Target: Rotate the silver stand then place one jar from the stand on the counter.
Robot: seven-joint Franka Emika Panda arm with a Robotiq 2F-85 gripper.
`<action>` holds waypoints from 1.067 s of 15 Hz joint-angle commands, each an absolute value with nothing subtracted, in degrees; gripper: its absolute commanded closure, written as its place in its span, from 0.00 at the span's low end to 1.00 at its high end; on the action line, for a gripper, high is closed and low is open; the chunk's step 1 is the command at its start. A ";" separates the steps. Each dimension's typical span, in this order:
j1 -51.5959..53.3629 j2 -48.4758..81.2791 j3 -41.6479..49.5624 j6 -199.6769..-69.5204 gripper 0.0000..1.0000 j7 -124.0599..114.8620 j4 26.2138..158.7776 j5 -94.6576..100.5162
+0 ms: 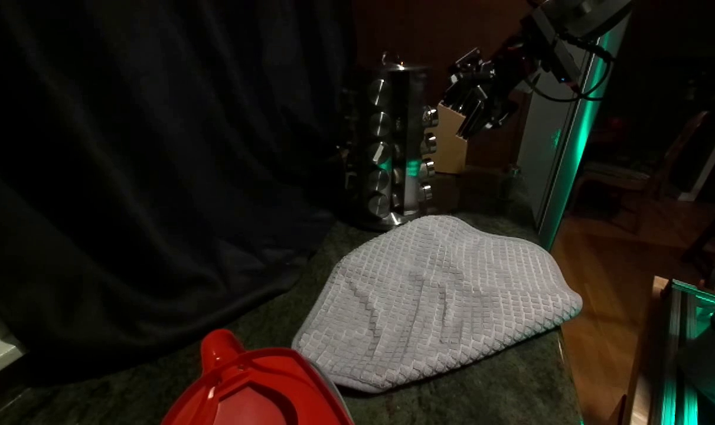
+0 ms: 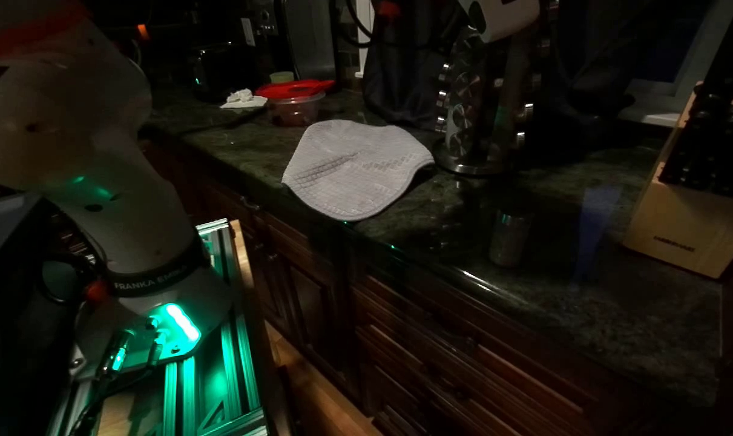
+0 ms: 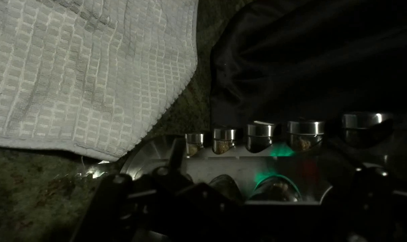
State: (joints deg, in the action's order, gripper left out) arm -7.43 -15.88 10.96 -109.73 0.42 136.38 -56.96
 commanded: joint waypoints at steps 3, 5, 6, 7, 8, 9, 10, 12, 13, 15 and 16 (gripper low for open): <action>-9.25 -12.45 11.79 -105.82 0.00 -1.21 134.24 -60.66; -9.62 -11.58 11.74 -105.64 0.00 -2.80 133.93 -63.21; -9.74 -11.26 11.67 -105.91 0.00 -3.79 133.82 -64.52; -9.83 -10.95 11.60 -106.11 0.00 -4.79 133.75 -65.87; -9.91 -10.62 11.46 -106.54 0.00 -5.75 133.79 -66.94; -9.98 -10.45 11.31 -106.93 0.00 -6.97 133.88 -67.93; -10.05 -10.32 11.19 -107.19 0.00 -8.13 133.98 -68.68; -10.19 -10.13 11.09 -107.13 0.00 -10.25 134.13 -69.38; -10.27 -10.15 10.96 -107.43 0.00 -11.80 134.21 -69.32; -10.31 -10.02 10.63 -108.51 0.00 -14.93 134.33 -69.23; -10.31 -9.96 10.49 -109.00 0.00 -16.46 134.38 -69.31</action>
